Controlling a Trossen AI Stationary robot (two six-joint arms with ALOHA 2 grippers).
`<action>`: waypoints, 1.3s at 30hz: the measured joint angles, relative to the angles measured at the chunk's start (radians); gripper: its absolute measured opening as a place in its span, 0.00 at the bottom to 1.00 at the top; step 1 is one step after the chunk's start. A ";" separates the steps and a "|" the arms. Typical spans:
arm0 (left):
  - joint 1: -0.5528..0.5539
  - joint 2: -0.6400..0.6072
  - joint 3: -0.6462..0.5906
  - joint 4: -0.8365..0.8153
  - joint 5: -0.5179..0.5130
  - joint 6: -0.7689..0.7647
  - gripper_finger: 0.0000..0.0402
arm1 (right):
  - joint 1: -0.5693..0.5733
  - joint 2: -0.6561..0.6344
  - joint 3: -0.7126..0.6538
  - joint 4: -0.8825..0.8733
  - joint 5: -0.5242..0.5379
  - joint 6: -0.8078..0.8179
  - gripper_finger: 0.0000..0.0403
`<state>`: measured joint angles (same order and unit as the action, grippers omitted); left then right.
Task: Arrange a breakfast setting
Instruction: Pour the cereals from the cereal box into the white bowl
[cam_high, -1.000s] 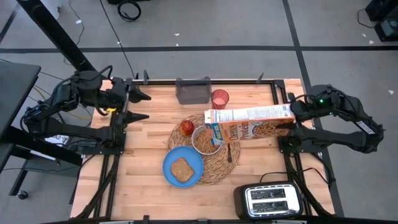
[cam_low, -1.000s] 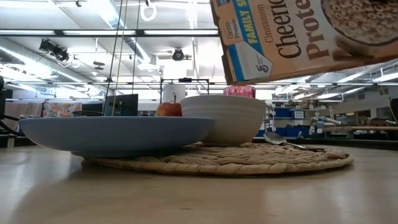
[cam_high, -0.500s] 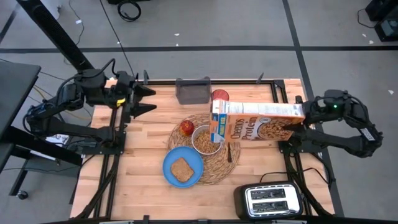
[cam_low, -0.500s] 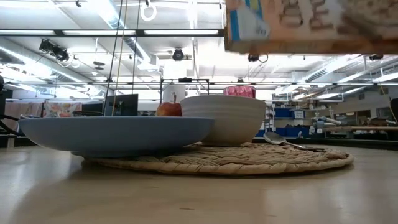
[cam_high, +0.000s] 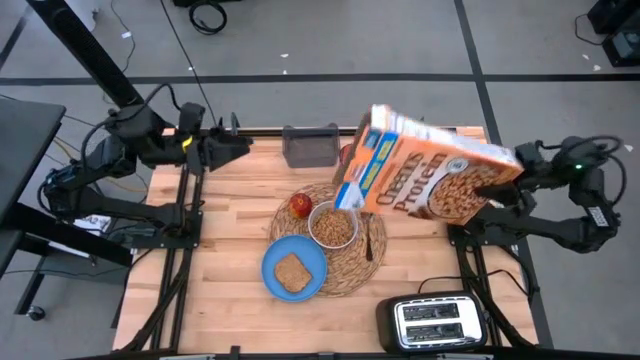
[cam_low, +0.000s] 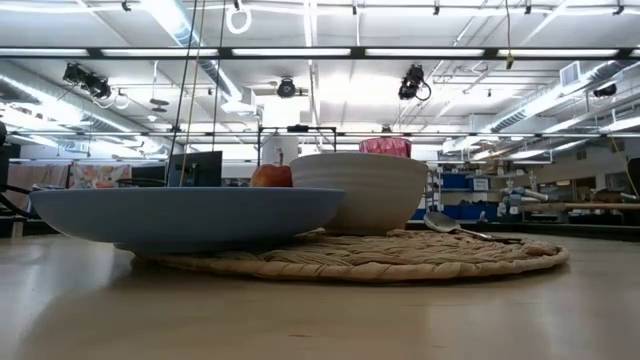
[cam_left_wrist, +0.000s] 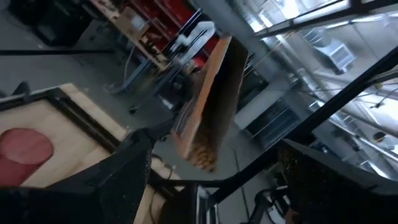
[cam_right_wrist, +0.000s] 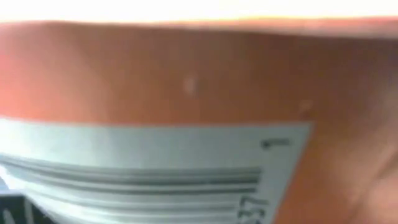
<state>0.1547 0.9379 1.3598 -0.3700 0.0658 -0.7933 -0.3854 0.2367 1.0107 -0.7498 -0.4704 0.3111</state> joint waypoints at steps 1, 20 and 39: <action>-0.003 0.003 0.000 0.016 0.000 -0.002 0.88 | 0.000 0.000 0.000 0.038 0.001 0.032 0.58; -0.053 0.239 -0.001 0.488 -0.022 0.428 0.88 | -0.001 0.263 -0.182 1.286 0.045 0.390 0.58; -0.053 0.461 -0.002 0.912 -0.050 0.649 0.88 | -0.001 0.988 -0.093 2.019 0.084 0.493 0.58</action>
<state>0.1017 1.3990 1.3582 0.5424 0.0158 -0.1444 -0.3862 1.2243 0.9175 1.2692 -0.3866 0.8045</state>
